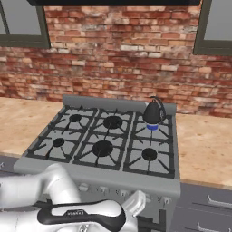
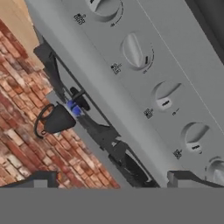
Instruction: The kettle is done boiling. Turn off the stove, then wait for 300 timesteps before moving the kettle to the dining table.
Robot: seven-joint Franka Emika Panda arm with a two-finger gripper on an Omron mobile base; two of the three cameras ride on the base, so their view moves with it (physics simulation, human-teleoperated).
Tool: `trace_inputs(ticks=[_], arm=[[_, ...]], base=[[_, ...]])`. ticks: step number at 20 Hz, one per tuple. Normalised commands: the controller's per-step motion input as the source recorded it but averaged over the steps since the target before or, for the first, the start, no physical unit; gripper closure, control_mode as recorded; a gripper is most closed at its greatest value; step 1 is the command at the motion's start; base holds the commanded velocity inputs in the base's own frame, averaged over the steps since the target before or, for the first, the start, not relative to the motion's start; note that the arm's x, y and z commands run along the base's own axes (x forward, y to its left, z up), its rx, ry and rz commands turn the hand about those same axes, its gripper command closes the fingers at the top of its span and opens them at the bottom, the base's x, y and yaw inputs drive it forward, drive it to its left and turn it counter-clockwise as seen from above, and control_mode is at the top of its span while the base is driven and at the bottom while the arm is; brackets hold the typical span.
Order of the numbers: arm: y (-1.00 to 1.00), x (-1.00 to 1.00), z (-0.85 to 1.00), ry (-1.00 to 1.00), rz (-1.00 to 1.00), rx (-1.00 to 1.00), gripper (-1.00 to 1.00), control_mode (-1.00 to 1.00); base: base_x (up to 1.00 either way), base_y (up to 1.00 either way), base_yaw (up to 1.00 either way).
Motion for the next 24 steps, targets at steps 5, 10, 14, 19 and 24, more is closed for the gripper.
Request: trace_inputs(ticks=[5,10,14,19,24], arm=[[-0.23,0.06,-0.26,-0.05,-0.03,0.03,-1.0,-1.0],[-0.25,0.13,-0.11,0.0,-0.01,0.0,-1.0,-1.0],[-0.02,0.28,-0.11,0.01,0.0,0.0,-1.0,-1.0],[-0.01,0.18,-0.22,0.0,0.0,-0.01,-1.0,-1.0],[-0.01,0.06,-0.24,0.0,0.0,0.0,-1.0,-1.0]], base=[[0.0,0.0,0.0],[0.0,0.0,0.0],[0.0,0.0,0.0],[0.0,0.0,0.0],[0.0,0.0,0.0]])
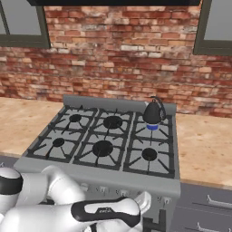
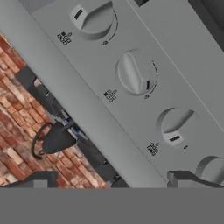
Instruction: The kettle is done boiling. Turn off the stove, then wait for 300 timesteps before moving the kettle to the dining table.
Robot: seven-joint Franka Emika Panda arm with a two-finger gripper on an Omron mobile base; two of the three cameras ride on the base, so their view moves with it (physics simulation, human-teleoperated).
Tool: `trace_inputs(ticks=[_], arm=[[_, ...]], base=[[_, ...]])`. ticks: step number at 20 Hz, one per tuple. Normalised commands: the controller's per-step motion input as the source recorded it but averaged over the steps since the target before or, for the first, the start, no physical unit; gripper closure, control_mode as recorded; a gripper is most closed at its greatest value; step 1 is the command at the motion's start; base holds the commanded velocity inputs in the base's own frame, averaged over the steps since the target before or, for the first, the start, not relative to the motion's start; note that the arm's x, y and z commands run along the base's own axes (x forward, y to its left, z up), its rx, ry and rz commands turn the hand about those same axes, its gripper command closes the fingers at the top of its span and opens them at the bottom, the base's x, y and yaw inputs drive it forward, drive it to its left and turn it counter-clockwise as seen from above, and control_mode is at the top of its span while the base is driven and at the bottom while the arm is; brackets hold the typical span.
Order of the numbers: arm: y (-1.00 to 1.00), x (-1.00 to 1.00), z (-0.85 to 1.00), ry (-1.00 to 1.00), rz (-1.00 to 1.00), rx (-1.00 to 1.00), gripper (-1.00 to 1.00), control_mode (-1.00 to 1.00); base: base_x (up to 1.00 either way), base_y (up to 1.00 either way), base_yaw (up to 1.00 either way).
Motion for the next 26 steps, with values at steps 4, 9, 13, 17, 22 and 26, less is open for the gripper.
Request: trace_inputs(ticks=[4,9,13,17,22,26], arm=[[-0.1,0.01,-0.21,0.0,0.0,0.0,-1.0,-1.0],[-0.06,0.03,-0.09,0.0,0.0,0.0,-1.0,-1.0],[-0.03,0.05,-0.07,0.0,0.0,0.0,-1.0,-1.0],[0.0,0.08,-0.07,0.0,0.0,0.0,-1.0,-1.0],[0.0,0.1,-0.02,0.0,0.0,0.0,-1.0,-1.0],[-0.01,0.1,-0.03,0.0,0.0,0.0,-1.0,-1.0]], base=[[0.0,0.0,0.0],[0.0,0.0,0.0],[0.0,0.0,0.0],[0.0,0.0,0.0],[0.0,0.0,0.0],[0.0,0.0,0.0]])
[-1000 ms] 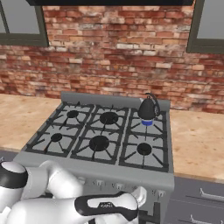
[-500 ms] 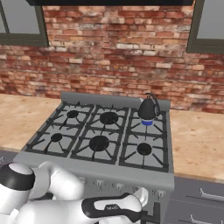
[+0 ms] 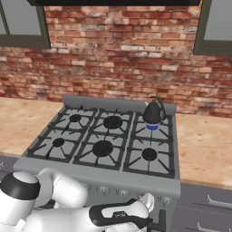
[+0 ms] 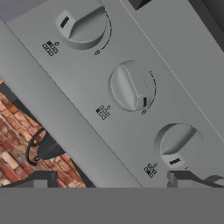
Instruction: The kettle is done boiling. Turn off the stove, then wait for 300 timesteps before moving the kettle to the dining table.
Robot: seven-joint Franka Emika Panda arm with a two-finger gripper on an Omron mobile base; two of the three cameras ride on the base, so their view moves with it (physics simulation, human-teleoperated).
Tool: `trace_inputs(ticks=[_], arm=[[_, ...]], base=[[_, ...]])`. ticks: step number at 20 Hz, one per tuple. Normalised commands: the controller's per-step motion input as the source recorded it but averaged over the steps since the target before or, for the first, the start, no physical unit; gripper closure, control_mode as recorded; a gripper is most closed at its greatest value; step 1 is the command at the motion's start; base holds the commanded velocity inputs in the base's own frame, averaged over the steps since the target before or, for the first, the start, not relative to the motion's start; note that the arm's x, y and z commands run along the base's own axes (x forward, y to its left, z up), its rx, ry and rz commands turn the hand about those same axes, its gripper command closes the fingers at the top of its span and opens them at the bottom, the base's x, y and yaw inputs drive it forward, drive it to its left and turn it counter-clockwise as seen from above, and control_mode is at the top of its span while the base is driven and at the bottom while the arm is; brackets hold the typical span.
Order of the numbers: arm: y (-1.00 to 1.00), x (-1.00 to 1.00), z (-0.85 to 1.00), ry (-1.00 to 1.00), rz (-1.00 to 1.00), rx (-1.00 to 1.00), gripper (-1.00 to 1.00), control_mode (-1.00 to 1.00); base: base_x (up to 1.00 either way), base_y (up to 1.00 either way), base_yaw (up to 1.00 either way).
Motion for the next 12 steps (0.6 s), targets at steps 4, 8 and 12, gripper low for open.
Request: trace_inputs(ticks=[4,8,12], arm=[[-0.01,0.08,-0.05,0.0,0.0,0.0,-1.0,-1.0],[-0.02,0.07,-0.13,0.0,0.0,0.0,-1.0,-1.0],[-0.01,0.05,-0.17,0.0,0.0,0.0,-1.0,-1.0]], base=[[0.0,0.0,0.0],[0.0,0.0,0.0],[0.0,0.0,0.0]])
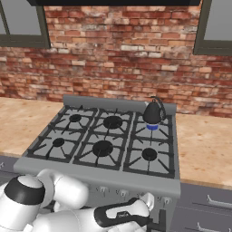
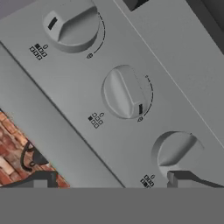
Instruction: The kettle is done boiling. Turn off the stove, then wait for 300 timesteps before moving the kettle to the dining table.
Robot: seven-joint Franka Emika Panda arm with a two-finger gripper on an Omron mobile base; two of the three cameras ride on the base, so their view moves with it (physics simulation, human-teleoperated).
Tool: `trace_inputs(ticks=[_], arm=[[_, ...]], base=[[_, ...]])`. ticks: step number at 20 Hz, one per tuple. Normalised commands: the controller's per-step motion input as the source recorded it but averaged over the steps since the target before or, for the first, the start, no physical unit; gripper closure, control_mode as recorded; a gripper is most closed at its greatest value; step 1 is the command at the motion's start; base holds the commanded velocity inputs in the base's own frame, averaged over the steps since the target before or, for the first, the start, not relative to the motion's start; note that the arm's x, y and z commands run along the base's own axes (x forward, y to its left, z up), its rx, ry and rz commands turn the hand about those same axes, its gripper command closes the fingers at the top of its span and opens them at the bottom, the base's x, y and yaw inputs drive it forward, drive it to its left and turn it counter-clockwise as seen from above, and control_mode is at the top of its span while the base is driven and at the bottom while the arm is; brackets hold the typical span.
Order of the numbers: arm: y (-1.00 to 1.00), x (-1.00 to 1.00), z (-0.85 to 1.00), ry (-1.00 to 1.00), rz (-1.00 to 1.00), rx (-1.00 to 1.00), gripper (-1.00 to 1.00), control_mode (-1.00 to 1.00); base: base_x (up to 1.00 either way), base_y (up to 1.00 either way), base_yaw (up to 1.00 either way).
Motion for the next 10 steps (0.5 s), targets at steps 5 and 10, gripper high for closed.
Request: trace_inputs(ticks=[5,10], arm=[[-0.05,0.08,-0.14,0.0,0.0,0.0,-1.0,-1.0],[-0.14,0.07,-0.15,0.0,0.0,0.0,-1.0,-1.0]], base=[[0.0,0.0,0.0],[0.0,0.0,0.0]])
